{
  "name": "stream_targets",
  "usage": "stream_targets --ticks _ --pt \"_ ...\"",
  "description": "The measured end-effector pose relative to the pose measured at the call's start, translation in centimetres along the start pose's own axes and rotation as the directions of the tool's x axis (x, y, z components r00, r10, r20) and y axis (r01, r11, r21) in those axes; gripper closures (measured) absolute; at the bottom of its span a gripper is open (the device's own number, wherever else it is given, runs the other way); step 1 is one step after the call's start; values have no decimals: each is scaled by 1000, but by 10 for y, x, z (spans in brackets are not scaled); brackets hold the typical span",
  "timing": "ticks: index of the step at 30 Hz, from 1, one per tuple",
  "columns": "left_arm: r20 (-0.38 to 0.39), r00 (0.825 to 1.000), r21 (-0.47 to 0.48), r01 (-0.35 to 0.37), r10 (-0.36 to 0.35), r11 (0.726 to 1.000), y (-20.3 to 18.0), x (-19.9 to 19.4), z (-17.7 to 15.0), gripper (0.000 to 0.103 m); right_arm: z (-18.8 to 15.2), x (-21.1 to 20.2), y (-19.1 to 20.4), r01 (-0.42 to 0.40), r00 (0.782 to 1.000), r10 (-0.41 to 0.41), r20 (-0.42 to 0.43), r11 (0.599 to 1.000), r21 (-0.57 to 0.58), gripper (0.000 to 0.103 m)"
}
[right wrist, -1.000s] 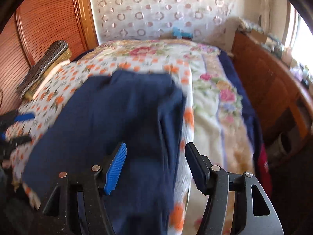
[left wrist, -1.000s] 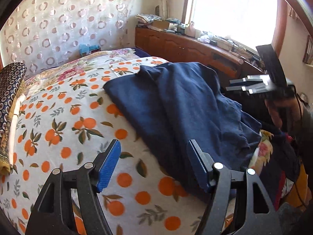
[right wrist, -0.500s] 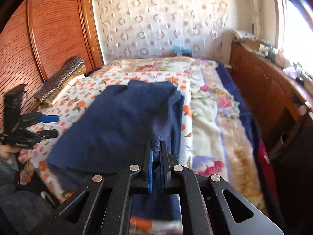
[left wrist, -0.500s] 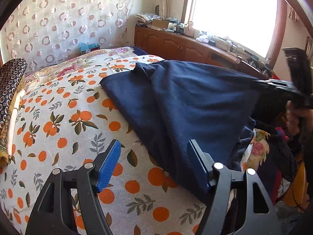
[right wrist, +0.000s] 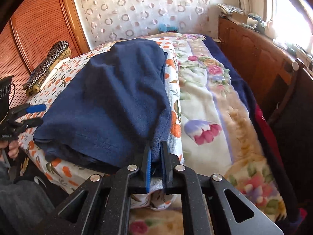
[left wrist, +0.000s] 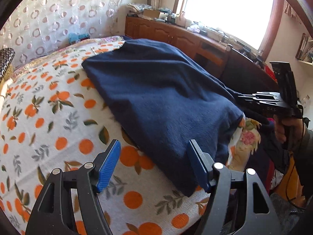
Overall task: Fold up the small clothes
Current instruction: 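Pinch the folded navy shirt edge with both grippers and lift it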
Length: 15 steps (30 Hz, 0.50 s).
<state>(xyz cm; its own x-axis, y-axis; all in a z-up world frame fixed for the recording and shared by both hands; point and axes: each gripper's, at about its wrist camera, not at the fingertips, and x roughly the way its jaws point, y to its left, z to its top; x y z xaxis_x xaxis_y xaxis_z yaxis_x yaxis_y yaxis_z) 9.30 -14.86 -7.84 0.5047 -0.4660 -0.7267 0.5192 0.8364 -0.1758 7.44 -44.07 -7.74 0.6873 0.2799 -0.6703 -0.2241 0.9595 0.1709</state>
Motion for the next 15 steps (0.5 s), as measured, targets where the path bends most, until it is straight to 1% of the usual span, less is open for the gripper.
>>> stream_targets --ticks 1,2,3,4,5,7,8,10,13,14,15 --pt "-4 1000 -2 3 -3 1000 -1 0 -2 32 -1 1 2 13 1000 -13 5 1000 2 81" --pt "-10 1000 -5 12 -12 1000 -3 1 -4 32 -7 -1 4 23 1000 -23 14 1000 7 69" --pt "-14 1000 -4 18 -18 1000 -4 2 -5 32 -9 2 3 25 1000 -25 18 999 21 62" --pt "-18 999 -2 27 -27 1000 -6 1 -6 35 -14 3 6 15 1000 -16 18 999 34 53" --pt "-20 999 0 34 -34 999 -8 1 -7 37 -16 5 6 7 1000 -7 16 999 44 51" --pt "-29 998 8 50 -49 999 -12 0 -10 46 -19 7 8 -9 1000 8 6 998 57 51" --pt "-32 998 10 58 -58 998 -14 0 -11 48 -25 9 12 -16 1000 16 4 998 55 51" --pt "-47 996 15 76 -75 997 -18 0 -13 54 -27 3 18 -8 1000 7 16 999 42 51" --pt "-57 996 31 72 -70 997 -24 1 -16 56 -29 1 22 -18 1000 17 25 1000 23 52" --pt "-61 996 37 68 -65 997 -25 2 -16 56 -30 0 24 -13 1000 13 22 1000 13 57" --pt "-64 996 43 61 -59 997 -27 3 -17 56 -31 0 26 -10 1000 10 19 1000 3 59"
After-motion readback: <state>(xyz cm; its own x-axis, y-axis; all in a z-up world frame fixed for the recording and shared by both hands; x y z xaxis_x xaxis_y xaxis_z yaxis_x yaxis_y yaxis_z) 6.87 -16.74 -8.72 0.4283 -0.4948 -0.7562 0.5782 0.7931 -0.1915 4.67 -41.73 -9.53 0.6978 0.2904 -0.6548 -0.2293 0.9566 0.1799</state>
